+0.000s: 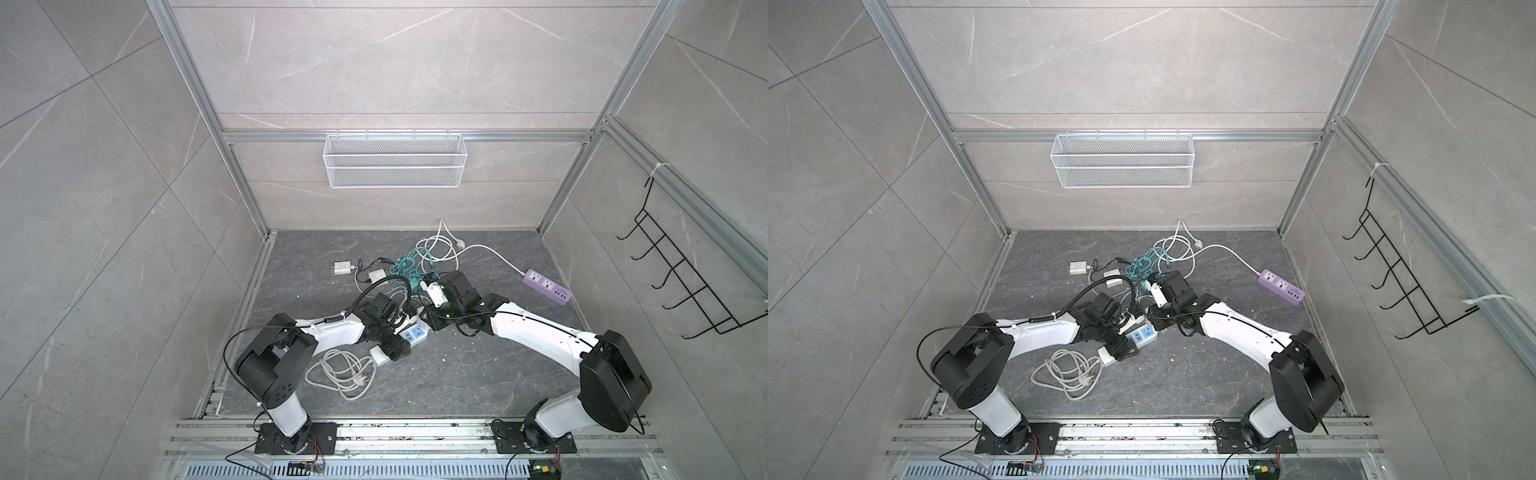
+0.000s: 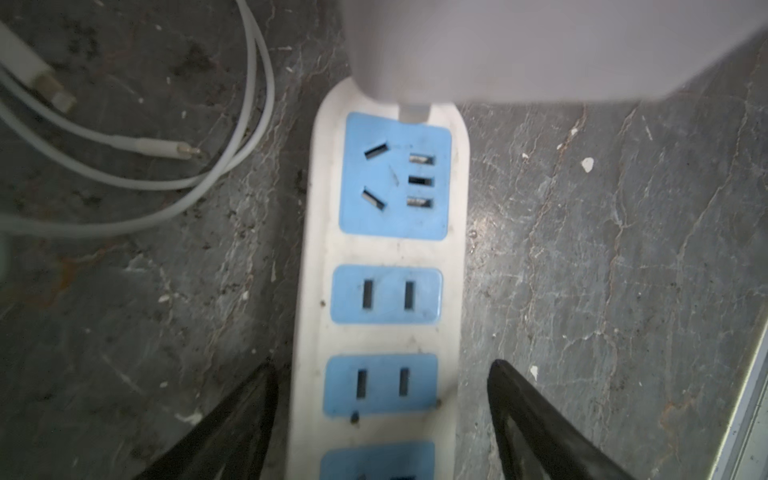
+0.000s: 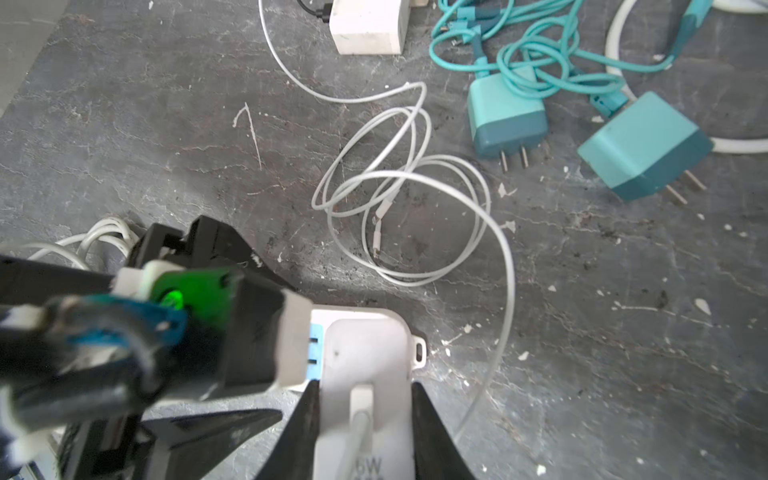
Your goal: Insert the plug
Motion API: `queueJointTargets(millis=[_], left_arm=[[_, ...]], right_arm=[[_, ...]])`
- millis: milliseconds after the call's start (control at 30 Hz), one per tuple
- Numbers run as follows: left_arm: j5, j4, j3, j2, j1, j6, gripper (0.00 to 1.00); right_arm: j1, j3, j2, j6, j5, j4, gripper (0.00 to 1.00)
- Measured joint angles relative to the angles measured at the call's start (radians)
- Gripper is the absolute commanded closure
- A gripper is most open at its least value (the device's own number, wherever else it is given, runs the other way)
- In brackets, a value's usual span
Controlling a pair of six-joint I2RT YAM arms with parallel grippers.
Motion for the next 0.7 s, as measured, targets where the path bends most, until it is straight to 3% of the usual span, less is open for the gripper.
queueJointTargets(millis=[433,700], left_arm=[[-0.094,0.062,-0.084,-0.098,0.008,-0.067,0.12],[-0.136,0.117,-0.195,-0.251,0.068,-0.132,0.11]], right_arm=[[0.029,-0.086,0.0,-0.002,0.018,0.083,0.88],[0.05,-0.086,0.0,-0.006,0.046,0.09,0.88]])
